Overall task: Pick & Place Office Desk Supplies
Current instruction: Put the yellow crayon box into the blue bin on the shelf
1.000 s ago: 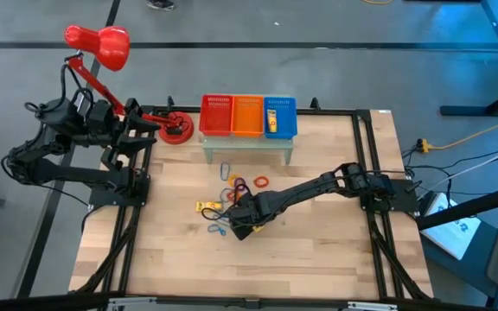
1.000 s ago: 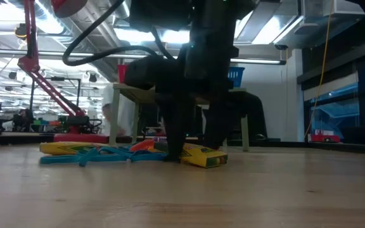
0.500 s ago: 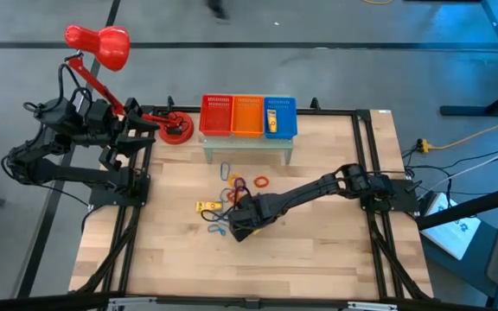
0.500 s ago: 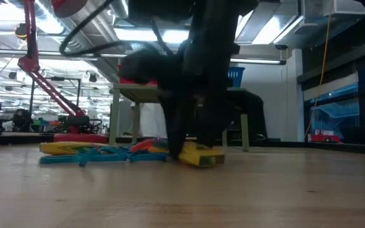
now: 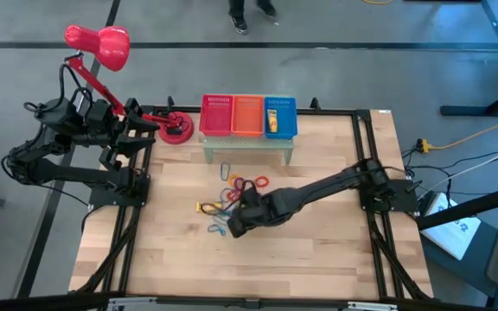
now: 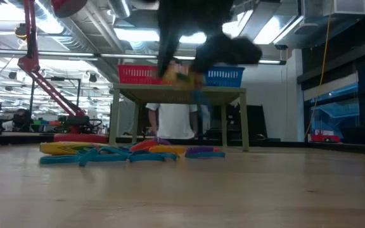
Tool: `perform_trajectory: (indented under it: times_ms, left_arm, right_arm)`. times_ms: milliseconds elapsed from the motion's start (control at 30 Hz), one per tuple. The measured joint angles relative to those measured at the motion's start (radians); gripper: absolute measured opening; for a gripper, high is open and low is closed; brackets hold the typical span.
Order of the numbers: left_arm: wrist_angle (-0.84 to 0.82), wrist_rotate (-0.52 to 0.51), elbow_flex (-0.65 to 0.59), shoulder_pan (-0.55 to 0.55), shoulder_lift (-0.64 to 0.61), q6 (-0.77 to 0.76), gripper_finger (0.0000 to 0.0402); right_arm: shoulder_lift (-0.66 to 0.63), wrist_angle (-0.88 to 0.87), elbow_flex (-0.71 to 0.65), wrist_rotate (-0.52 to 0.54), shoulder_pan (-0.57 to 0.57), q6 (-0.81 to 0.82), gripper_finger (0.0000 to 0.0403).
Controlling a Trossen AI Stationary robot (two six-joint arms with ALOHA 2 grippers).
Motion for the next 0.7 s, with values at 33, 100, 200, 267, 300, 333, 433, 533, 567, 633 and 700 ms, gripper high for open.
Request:
perform_trajectory:
  times_ms: [33,100,200,267,300,333,433,533,567,633,700]
  left_arm:
    - [0.000,0.000,0.000,0.000,0.000,0.000,0.0164]
    - [0.000,0.000,0.000,0.000,0.000,0.001,0.0164]
    - [0.000,-0.001,0.000,0.000,0.000,0.008,0.0164]
    - [-0.001,-0.001,0.000,0.000,0.000,0.011,0.0164]
    - [0.000,-0.002,0.000,0.000,0.000,0.014,0.0164]
    - [0.000,-0.003,0.000,0.000,0.000,0.015,0.0164]
    - [0.000,-0.002,0.000,0.000,0.003,0.016,0.0164]
    - [-0.001,-0.002,0.000,0.000,0.004,0.016,0.0164]
    - [-0.001,-0.002,0.000,0.000,0.005,0.016,0.0164]
    - [0.000,-0.002,0.000,0.000,0.008,0.016,0.0164]
    - [0.000,-0.002,0.000,0.000,0.009,0.016,0.0164]
  right_arm:
    - [-0.025,-0.002,0.000,0.018,-0.004,0.000,0.0168]
    - [-0.079,-0.001,0.000,0.064,-0.012,0.000,0.0168]
    - [-0.166,-0.003,0.003,0.140,-0.029,-0.009,0.0168]
    - [-0.221,-0.050,0.003,0.184,-0.052,-0.027,0.0168]
    - [-0.245,-0.075,0.003,0.199,-0.070,-0.036,0.0168]
    - [-0.269,-0.111,0.003,0.213,-0.093,-0.045,0.0168]
    - [-0.324,-0.185,0.003,0.240,-0.178,-0.088,0.0168]
    - [-0.354,-0.198,0.003,0.238,-0.277,-0.172,0.0168]
    - [-0.356,-0.197,0.003,0.233,-0.308,-0.202,0.0168]
    - [-0.357,-0.198,0.003,0.217,-0.366,-0.256,0.0168]
    - [-0.358,-0.197,0.003,0.186,-0.434,-0.310,0.0168]
